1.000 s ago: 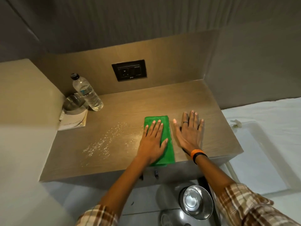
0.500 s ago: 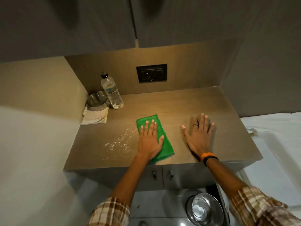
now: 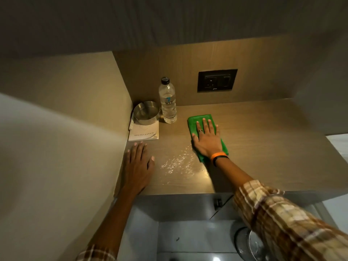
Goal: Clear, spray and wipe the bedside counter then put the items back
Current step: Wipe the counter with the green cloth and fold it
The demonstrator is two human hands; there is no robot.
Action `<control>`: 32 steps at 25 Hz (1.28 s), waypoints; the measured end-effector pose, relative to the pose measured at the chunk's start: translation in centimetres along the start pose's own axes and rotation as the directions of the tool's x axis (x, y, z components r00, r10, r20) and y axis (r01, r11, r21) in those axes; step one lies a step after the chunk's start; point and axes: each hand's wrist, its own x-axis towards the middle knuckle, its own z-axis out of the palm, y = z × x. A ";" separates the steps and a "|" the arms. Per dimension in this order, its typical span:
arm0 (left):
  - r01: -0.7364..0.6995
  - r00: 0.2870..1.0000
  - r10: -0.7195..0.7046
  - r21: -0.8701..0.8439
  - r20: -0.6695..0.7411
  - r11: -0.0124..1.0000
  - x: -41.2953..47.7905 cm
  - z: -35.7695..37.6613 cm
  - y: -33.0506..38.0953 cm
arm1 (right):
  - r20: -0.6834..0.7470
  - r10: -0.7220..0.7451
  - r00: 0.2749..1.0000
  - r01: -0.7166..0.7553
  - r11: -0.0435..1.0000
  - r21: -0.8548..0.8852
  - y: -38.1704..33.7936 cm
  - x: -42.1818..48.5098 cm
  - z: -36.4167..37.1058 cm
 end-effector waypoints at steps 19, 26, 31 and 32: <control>0.031 0.999 -0.028 -0.082 0.034 0.996 0.2 -0.6 0.5 | 0.029 -0.014 0.999 0.003 0.931 0.365 -10.4 -9.7 4.6; -0.384 0.909 0.392 -0.080 0.141 0.920 2.0 0.6 10.4 | -0.102 0.238 0.966 -0.213 0.954 0.212 -0.4 -9.6 2.3; -0.114 0.990 0.122 -0.093 0.078 0.989 1.0 0.8 7.2 | -0.214 0.118 0.970 -0.066 0.969 0.237 -3.9 -10.0 3.4; -0.052 0.995 0.060 -0.100 0.078 0.994 1.1 0.5 6.3 | -0.229 0.036 0.973 0.022 0.969 0.246 -5.2 -10.2 3.5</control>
